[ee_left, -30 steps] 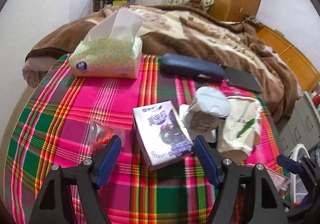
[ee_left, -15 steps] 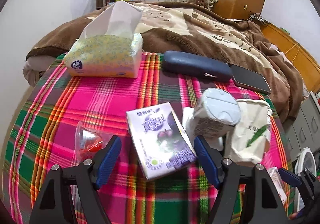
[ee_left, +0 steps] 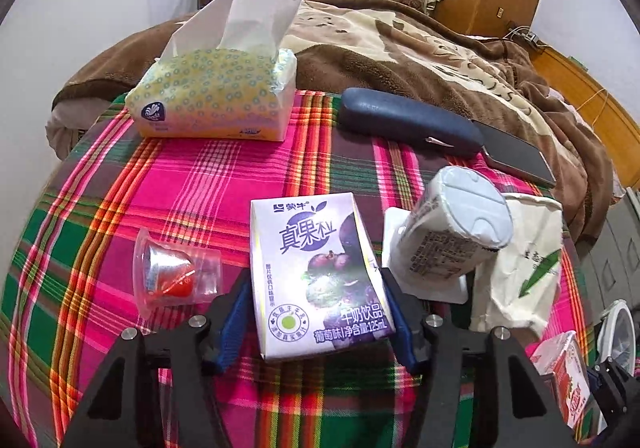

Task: Collect trash
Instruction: 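Grasp the purple juice carton with the left tool while the right tool grasps the red-white carton, then carry both juice cartons over the wastebasket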

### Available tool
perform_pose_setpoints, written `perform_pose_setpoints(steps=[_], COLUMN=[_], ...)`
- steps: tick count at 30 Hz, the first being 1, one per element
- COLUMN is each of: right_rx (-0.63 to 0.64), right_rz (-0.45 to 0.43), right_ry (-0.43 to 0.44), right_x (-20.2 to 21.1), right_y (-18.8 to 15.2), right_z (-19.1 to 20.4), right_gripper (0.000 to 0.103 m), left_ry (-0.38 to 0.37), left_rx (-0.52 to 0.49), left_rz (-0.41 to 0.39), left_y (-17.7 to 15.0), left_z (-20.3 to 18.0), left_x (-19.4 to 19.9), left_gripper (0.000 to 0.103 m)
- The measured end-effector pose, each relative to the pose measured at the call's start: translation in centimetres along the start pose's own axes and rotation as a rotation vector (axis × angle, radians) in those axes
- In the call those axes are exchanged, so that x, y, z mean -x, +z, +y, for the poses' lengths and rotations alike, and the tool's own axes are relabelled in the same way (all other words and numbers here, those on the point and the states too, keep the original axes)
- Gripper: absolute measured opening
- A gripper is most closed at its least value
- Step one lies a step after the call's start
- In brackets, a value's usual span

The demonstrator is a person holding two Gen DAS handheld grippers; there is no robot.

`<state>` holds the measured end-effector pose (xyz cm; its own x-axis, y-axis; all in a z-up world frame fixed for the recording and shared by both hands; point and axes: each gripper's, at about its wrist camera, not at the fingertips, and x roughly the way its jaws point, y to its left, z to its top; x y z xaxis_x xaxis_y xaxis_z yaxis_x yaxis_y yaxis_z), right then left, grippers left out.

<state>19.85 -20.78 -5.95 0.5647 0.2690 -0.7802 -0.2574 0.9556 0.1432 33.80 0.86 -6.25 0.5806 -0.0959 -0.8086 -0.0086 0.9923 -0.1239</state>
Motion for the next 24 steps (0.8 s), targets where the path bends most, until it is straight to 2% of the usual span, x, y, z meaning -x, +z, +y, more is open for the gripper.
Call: perform_pose_setpoints(steps=[11, 24], right_rx=[-0.064, -0.119], right_rz=[-0.040, -0.096], right_ry=[-0.023, -0.045], right_x=[1.2, 4.1], right_y=[-0.3, -1.3], right_z=[-0.7, -1.3], right_gripper=[0.058, 0.058], left_ry=[-0.008, -0.048], left_rx=[-0.020, -0.073], left_rz=[-0.028, -0.057], left_y=[-1.4, -5.0], left_z=[-0.2, -1.8], left_x=[2.4, 6.9], left_gripper=[0.058, 0.058])
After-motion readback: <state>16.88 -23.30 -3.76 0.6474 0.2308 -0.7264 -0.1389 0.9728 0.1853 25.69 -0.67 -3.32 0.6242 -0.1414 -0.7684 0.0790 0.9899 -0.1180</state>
